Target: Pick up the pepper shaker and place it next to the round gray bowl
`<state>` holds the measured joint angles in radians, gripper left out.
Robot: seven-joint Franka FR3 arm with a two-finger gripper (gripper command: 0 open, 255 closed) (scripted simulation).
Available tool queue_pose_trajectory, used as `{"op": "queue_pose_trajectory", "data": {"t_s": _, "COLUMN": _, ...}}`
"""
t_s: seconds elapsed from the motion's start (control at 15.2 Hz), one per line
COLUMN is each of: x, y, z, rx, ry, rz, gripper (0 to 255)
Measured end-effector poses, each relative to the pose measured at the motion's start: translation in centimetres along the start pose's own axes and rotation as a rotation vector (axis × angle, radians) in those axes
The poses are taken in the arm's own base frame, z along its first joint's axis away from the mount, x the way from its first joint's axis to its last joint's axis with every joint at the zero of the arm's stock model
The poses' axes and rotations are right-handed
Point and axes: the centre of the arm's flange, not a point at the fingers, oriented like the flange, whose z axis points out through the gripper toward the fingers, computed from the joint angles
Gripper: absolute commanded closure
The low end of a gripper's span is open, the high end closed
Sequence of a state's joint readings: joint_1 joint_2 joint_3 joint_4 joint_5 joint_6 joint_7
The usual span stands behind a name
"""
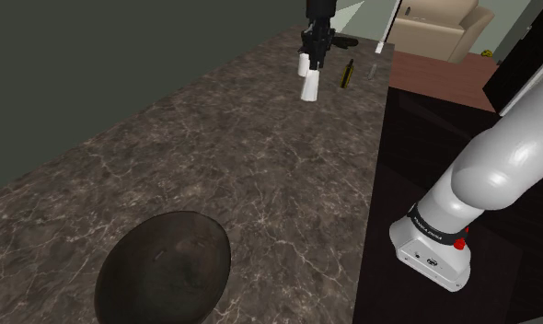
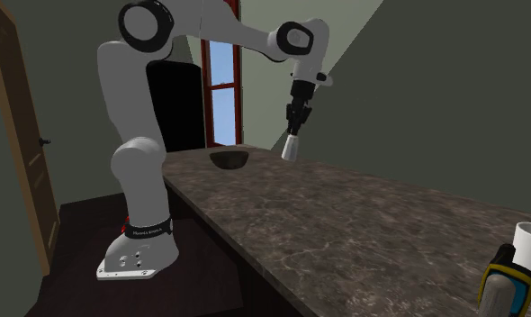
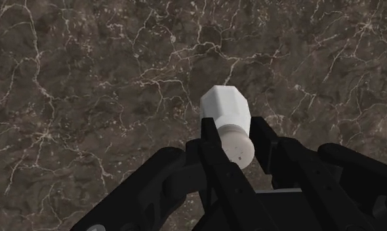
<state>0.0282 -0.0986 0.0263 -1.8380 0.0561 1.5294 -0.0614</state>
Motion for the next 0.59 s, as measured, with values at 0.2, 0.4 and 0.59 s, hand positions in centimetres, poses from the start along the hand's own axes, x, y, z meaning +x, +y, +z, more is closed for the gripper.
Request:
{"op": "queue_pose_trajectory", "data": {"t_s": 0.2, "x": 0.1, "y": -3.8, "z": 0.6, "rx": 0.000, "ry": 0.000, "rz": 0.001, "gripper": 255}}
{"op": "queue_pose_trajectory", "data": {"t_s": 0.4, "x": 0.4, "y": -7.9, "z": 0.9, "rx": 0.000, "ry": 0.000, "rz": 0.001, "gripper": 255}}
{"op": "queue_pose_trajectory", "data": {"t_s": 0.59, "x": 0.6, "y": -11.6, "z": 0.7, "rx": 0.000, "ry": 0.000, "rz": 0.001, "gripper": 255}}
